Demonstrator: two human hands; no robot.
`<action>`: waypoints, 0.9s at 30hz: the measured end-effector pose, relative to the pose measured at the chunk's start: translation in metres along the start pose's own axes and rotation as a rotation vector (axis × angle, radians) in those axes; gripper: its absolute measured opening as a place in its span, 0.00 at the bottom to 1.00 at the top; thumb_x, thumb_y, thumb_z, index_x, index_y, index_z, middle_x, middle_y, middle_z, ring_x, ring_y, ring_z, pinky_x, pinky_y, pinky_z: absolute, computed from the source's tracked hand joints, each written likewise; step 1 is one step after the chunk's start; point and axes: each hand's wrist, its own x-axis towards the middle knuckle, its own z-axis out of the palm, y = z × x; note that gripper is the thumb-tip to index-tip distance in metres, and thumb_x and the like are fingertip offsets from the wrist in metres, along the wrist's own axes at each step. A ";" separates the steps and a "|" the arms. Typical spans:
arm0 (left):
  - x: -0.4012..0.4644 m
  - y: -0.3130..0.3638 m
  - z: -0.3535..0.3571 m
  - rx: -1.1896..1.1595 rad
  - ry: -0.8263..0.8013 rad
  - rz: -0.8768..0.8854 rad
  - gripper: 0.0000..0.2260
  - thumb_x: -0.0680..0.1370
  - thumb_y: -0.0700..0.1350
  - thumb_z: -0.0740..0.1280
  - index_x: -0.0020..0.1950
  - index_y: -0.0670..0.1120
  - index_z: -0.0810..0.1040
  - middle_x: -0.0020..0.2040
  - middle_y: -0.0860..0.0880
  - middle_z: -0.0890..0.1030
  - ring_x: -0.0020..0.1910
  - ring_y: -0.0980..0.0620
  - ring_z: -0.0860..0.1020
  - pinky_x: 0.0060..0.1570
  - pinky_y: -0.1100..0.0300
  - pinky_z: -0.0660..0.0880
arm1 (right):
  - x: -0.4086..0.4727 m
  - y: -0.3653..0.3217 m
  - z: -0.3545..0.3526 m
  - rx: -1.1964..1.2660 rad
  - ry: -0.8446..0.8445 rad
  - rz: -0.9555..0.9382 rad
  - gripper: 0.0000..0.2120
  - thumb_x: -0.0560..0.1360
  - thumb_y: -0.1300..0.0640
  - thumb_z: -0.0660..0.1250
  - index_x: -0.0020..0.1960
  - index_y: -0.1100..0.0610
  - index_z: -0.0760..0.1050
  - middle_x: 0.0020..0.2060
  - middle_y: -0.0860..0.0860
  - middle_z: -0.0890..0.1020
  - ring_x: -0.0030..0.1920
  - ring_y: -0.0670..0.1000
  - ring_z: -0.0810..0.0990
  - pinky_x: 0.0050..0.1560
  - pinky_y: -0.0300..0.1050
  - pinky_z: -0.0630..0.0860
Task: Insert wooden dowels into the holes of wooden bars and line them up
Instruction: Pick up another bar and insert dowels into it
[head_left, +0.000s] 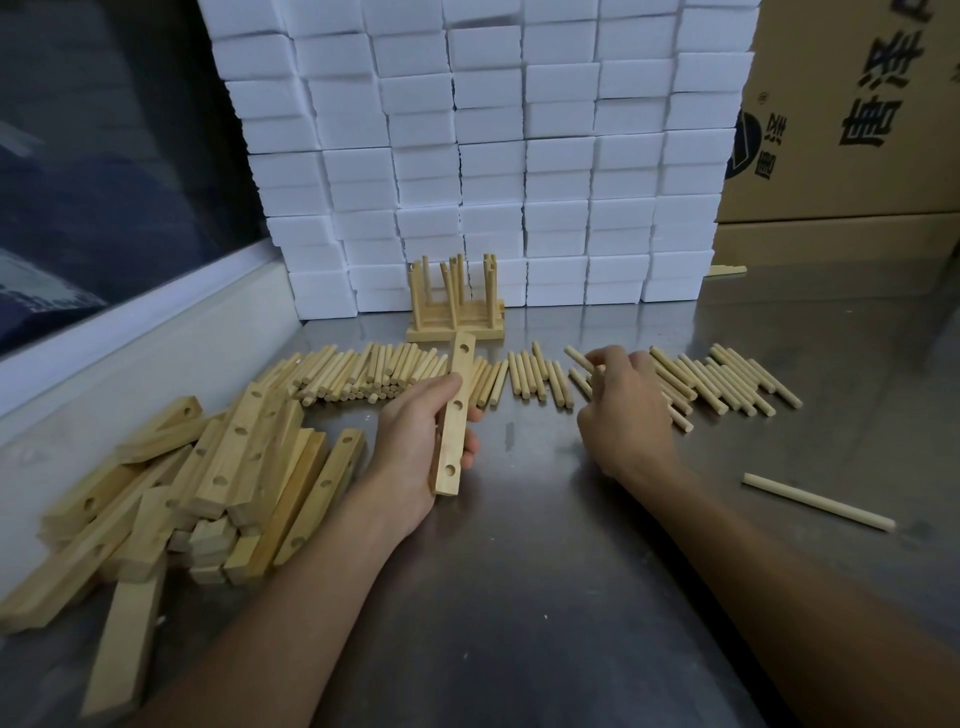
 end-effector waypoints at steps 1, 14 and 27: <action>0.000 0.000 0.000 0.007 -0.001 0.005 0.08 0.80 0.45 0.66 0.52 0.41 0.78 0.35 0.45 0.79 0.26 0.50 0.74 0.22 0.60 0.69 | 0.000 -0.001 0.001 0.039 0.008 -0.028 0.19 0.77 0.66 0.64 0.66 0.56 0.69 0.58 0.54 0.72 0.48 0.50 0.74 0.46 0.45 0.72; -0.003 -0.001 0.001 0.043 -0.013 0.040 0.09 0.80 0.45 0.66 0.54 0.41 0.79 0.35 0.45 0.79 0.27 0.49 0.74 0.24 0.59 0.69 | 0.000 0.002 0.001 0.154 0.144 -0.057 0.19 0.76 0.36 0.62 0.42 0.52 0.73 0.33 0.48 0.76 0.35 0.49 0.75 0.39 0.51 0.76; -0.006 -0.005 0.008 0.234 -0.059 0.163 0.12 0.81 0.45 0.66 0.63 0.52 0.78 0.40 0.46 0.79 0.31 0.49 0.74 0.27 0.57 0.72 | -0.011 -0.012 -0.001 0.219 0.242 -0.471 0.07 0.79 0.61 0.67 0.52 0.63 0.81 0.42 0.54 0.79 0.38 0.47 0.74 0.40 0.42 0.74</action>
